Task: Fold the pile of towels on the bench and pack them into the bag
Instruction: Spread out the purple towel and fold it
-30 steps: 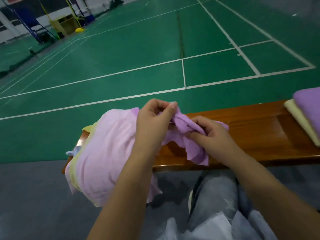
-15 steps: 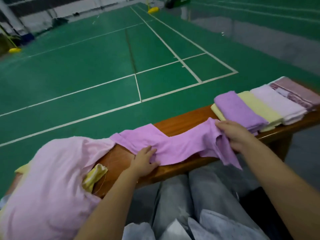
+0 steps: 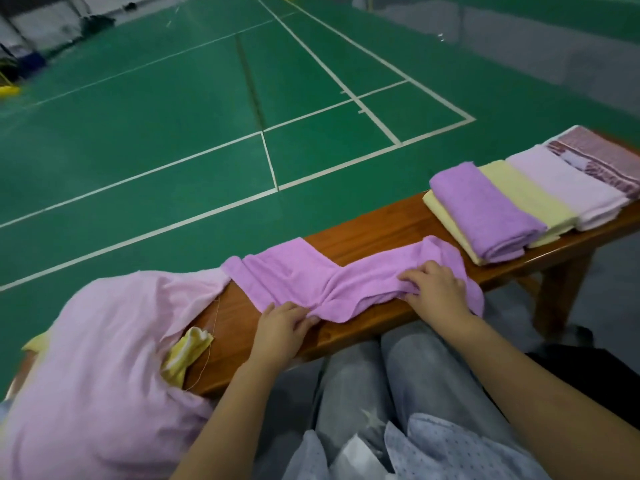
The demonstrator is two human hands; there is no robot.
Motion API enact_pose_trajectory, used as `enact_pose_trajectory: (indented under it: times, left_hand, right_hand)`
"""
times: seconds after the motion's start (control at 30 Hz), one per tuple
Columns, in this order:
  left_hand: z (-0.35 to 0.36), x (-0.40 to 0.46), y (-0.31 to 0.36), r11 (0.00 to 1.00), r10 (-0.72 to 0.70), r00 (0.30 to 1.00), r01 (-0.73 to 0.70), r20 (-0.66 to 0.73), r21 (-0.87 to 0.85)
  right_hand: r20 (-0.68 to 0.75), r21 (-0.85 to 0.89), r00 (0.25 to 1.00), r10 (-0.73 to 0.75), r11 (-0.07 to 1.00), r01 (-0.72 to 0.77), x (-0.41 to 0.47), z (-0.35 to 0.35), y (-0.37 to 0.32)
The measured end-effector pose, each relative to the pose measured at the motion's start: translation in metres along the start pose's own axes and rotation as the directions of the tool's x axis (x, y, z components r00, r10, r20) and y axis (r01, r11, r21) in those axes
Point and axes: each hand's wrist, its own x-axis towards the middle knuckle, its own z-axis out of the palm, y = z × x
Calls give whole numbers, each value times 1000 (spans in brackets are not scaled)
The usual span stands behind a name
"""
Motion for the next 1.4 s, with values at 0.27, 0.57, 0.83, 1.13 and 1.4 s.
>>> enact_pose_trajectory:
  times: [0.27,0.57,0.83,1.13,1.4]
  left_hand:
    - [-70,-18,46,881,-136,991,127,14,-455]
    - [-97,2,89,717,-97,993,28,-60,-697]
    - [-79,8,96,864,16,998,20,68,-503]
    - [-96,16,85,701,-234,972,166,-3,-693]
    - [-77,51,70,808,-152,986,88,-63,-582]
  right_hand:
    - [-197,391,976,-98,905,170,3,-43,-7]
    - [-76,595,949,-305,750,289,-10,-96,-52]
    - [-8,502,919,-394,793,345,-18,-100,-58]
    - [-66,394,988,-140,906,155,-1,-88,-26]
    - [170,980,932,320,48,-195,6,-98,-6]
